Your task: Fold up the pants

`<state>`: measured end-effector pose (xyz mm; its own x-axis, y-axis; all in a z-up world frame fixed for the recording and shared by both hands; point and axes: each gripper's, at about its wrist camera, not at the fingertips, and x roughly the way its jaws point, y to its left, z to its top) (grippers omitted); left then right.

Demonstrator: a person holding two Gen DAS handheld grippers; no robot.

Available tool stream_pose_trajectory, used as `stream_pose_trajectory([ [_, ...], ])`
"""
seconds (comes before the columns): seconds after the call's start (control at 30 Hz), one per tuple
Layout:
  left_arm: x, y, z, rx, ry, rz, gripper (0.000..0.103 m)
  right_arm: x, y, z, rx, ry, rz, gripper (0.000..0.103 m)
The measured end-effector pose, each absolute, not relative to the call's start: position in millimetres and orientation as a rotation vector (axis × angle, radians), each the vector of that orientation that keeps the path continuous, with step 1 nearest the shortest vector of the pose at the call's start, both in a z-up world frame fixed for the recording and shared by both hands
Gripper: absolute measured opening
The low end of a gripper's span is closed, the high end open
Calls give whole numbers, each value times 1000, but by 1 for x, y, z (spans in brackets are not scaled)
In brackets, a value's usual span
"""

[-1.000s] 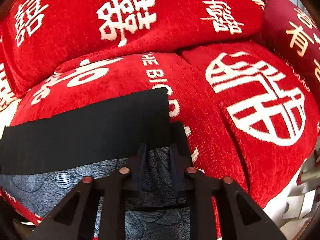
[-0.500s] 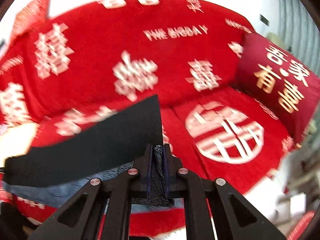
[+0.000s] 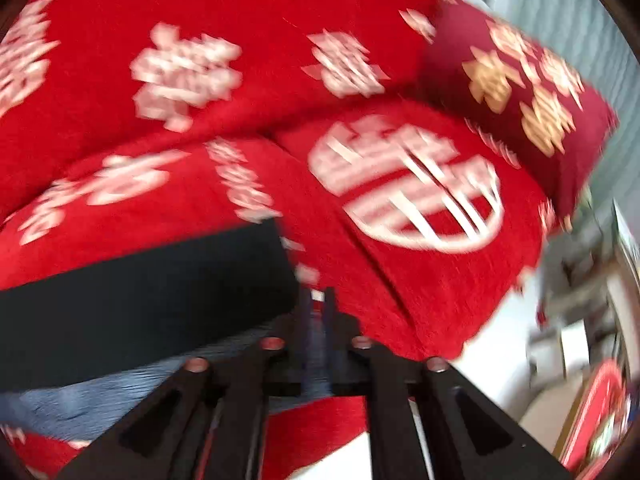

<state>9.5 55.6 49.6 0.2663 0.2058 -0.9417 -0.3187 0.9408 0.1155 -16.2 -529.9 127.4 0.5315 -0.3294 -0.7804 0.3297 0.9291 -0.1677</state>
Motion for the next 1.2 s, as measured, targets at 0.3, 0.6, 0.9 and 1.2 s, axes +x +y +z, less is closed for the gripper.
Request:
stream_pose_trajectory([
  [0.3, 28, -16, 26, -3, 1271, 214, 103, -12, -331, 78, -217, 989, 66, 97],
  [0.6, 21, 42, 33, -145, 1274, 325, 103, 19, -317, 80, -251, 955, 18, 98],
  [0.9, 57, -14, 19, -68, 1285, 184, 103, 104, -355, 48, -278, 1039, -192, 98],
  [1.2, 43, -6, 22, -174, 1298, 241, 103, 72, -579, 61, 46, 1102, -616, 100],
])
